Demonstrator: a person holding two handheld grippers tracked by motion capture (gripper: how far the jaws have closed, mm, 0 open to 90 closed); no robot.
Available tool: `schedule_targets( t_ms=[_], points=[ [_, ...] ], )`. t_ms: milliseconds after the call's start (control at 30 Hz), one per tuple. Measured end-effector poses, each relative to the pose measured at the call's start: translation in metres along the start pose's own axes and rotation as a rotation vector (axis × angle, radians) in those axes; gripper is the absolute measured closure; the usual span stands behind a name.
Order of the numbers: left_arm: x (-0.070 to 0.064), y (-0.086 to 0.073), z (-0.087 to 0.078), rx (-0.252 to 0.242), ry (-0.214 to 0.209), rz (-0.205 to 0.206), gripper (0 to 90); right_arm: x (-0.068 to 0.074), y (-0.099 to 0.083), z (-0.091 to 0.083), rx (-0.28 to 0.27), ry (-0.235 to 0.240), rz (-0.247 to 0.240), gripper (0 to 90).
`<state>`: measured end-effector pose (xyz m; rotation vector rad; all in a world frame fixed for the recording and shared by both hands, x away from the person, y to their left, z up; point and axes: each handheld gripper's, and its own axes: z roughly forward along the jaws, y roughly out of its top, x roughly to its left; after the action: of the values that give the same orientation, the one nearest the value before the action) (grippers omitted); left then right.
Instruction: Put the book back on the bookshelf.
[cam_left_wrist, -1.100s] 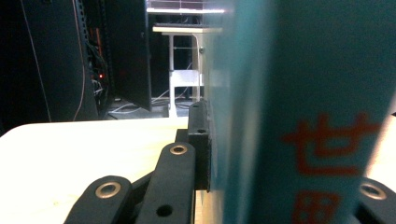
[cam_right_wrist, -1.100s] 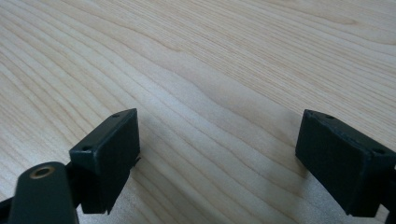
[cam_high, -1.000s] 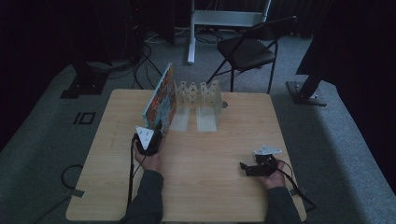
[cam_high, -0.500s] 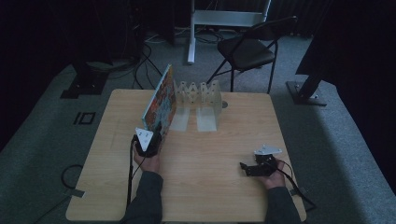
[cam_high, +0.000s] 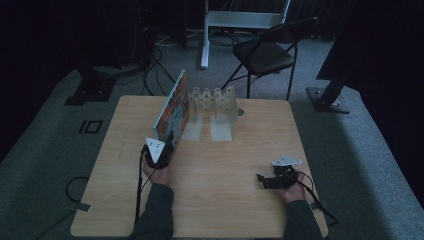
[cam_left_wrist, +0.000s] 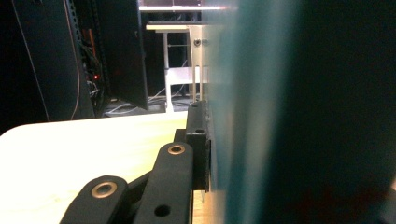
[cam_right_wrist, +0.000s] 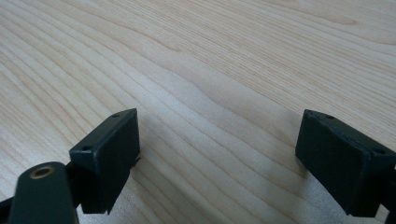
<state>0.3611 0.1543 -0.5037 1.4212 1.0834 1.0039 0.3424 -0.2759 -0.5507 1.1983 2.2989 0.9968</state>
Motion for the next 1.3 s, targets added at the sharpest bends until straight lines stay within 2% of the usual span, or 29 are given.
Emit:
schedule_targets(
  t_ms=[567, 833, 1000, 1200, 1300],
  points=[
    [0.004, -0.001, 0.0, 0.003, -0.002, 0.017, 76.7, 0.0, 0.0, 0.0, 0.0, 0.0, 0.0, 13.4],
    [0.008, -0.002, -0.001, 0.004, 0.011, 0.027, 75.3, 0.0, 0.0, 0.0, 0.0, 0.0, 0.0, 13.4],
    [0.008, -0.003, -0.001, 0.002, 0.006, 0.032, 75.9, 0.0, 0.0, 0.0, 0.0, 0.0, -0.001, 13.4],
    [0.01, -0.003, -0.001, 0.004, -0.009, 0.022, 71.3, 0.0, 0.0, 0.0, 0.0, 0.0, -0.001, 13.4],
    [0.011, -0.003, -0.001, 0.009, -0.033, 0.01, 67.2, 0.0, 0.0, 0.0, -0.001, -0.001, -0.001, 13.4]
  ],
)
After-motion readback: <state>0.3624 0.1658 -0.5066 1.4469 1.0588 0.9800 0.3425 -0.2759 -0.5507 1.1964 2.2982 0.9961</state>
